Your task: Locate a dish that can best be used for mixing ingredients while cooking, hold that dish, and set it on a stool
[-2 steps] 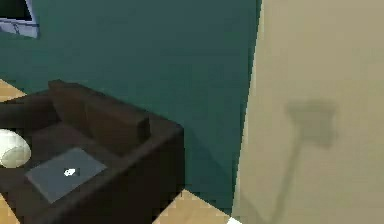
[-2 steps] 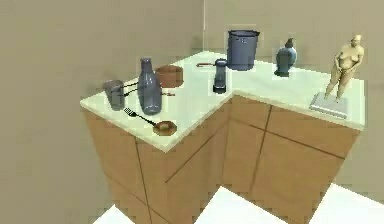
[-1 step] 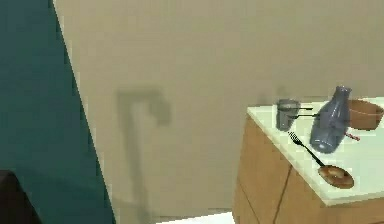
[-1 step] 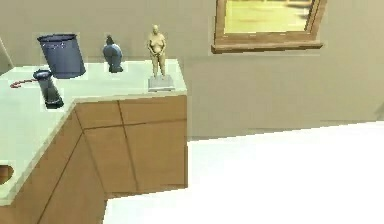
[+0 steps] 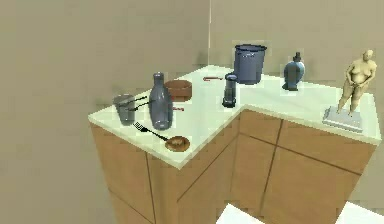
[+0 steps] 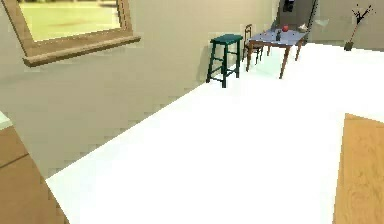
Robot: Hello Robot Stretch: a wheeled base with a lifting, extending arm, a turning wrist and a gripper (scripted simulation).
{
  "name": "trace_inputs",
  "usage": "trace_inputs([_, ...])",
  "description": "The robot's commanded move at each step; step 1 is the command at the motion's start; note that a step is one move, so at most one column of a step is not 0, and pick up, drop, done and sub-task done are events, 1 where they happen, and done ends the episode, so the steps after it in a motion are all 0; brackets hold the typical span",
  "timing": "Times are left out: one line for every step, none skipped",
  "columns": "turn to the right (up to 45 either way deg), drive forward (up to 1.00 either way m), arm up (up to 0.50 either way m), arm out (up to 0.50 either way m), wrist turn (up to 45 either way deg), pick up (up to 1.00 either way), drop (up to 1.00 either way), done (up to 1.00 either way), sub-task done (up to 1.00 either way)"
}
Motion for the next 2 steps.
trace_inputs([21.0, 0.0, 0.0, 0.0, 0.0, 0.0, 0.0, 0.0, 0.0])
trace_inputs([0.0, 0.75, 0.0, 0.0, 0.0, 0.0, 0.0, 0.0, 0.0])
